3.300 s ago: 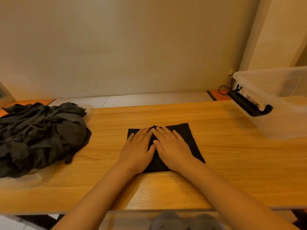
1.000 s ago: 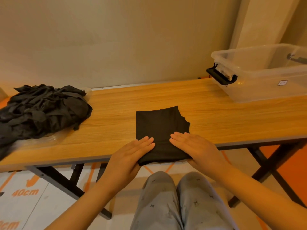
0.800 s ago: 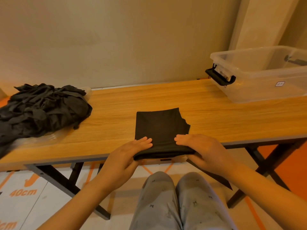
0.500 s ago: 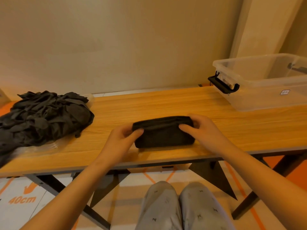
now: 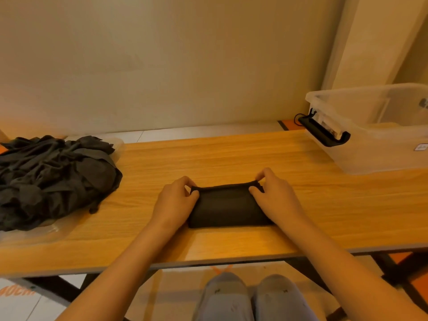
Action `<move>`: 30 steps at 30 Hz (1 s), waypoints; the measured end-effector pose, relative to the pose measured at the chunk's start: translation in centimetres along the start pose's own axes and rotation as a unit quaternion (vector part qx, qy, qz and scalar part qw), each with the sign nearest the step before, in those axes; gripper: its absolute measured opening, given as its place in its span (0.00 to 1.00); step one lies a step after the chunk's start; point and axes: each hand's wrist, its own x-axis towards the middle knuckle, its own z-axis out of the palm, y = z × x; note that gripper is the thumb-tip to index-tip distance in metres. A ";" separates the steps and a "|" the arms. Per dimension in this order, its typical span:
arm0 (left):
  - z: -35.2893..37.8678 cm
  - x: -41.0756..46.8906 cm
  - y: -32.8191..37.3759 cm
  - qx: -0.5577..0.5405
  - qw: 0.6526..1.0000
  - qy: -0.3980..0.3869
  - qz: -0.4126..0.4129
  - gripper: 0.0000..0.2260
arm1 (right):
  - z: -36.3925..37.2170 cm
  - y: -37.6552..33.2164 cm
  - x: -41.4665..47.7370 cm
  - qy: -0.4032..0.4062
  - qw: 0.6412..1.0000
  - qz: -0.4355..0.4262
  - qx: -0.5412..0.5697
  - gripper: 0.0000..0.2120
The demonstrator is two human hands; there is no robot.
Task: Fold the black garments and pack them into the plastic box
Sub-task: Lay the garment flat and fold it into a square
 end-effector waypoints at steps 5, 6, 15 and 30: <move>0.8 -0.4 0.3 0.115 0.992 0.033 0.047 0.07 | 0.3 -0.2 -1.4 0.085 0.991 -0.078 -0.066 0.11; 1.0 -0.7 0.4 0.133 0.988 0.044 0.063 0.08 | 0.4 -0.2 -1.4 0.104 0.986 -0.102 -0.082 0.11; 0.8 0.4 0.1 0.173 0.915 0.000 0.364 0.17 | 1.0 -1.3 -1.2 0.131 0.948 -0.212 -0.196 0.15; -0.1 0.6 0.6 0.123 0.949 -0.157 0.244 0.20 | -1.0 -1.8 -1.3 -0.101 0.977 -0.095 -0.162 0.21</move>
